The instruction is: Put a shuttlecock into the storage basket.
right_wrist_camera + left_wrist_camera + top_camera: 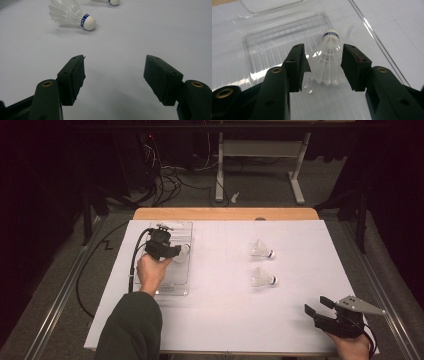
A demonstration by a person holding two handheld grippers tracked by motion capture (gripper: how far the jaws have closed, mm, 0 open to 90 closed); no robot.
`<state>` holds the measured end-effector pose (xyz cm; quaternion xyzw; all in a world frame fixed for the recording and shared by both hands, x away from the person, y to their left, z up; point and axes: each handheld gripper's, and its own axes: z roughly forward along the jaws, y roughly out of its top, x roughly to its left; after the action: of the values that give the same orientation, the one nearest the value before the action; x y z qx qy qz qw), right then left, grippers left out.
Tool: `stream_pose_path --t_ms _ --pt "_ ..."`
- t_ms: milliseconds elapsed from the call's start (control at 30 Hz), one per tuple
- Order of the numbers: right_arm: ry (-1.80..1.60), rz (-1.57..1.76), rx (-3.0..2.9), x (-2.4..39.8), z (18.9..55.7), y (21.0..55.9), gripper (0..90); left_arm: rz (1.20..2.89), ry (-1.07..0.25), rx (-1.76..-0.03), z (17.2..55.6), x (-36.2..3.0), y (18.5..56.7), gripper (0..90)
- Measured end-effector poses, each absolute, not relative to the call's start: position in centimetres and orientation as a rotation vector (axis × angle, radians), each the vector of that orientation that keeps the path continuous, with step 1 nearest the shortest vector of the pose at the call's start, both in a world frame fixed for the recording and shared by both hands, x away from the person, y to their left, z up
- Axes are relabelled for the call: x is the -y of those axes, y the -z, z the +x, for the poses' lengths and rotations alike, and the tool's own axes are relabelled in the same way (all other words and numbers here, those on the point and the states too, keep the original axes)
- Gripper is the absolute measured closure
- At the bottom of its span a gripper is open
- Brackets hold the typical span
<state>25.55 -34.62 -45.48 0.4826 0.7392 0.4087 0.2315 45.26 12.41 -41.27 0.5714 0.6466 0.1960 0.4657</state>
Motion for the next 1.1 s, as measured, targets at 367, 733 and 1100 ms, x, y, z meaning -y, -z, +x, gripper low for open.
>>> stream_pose_path --t_ms 367,733,1100 --pt "-1.121 1.328 -2.033 34.6 25.6 45.5 33.6 1.38 -0.459 -1.549 44.2 -12.3 40.4 46.7" --pt "-1.12 1.329 -2.034 34.5 25.6 45.5 33.7 1.357 -0.446 -1.532 43.1 -12.6 40.0 45.0" --pt "-1.121 1.329 -2.031 34.6 25.6 45.5 33.6 1.33 -0.433 -1.498 41.9 -12.9 39.5 44.1"
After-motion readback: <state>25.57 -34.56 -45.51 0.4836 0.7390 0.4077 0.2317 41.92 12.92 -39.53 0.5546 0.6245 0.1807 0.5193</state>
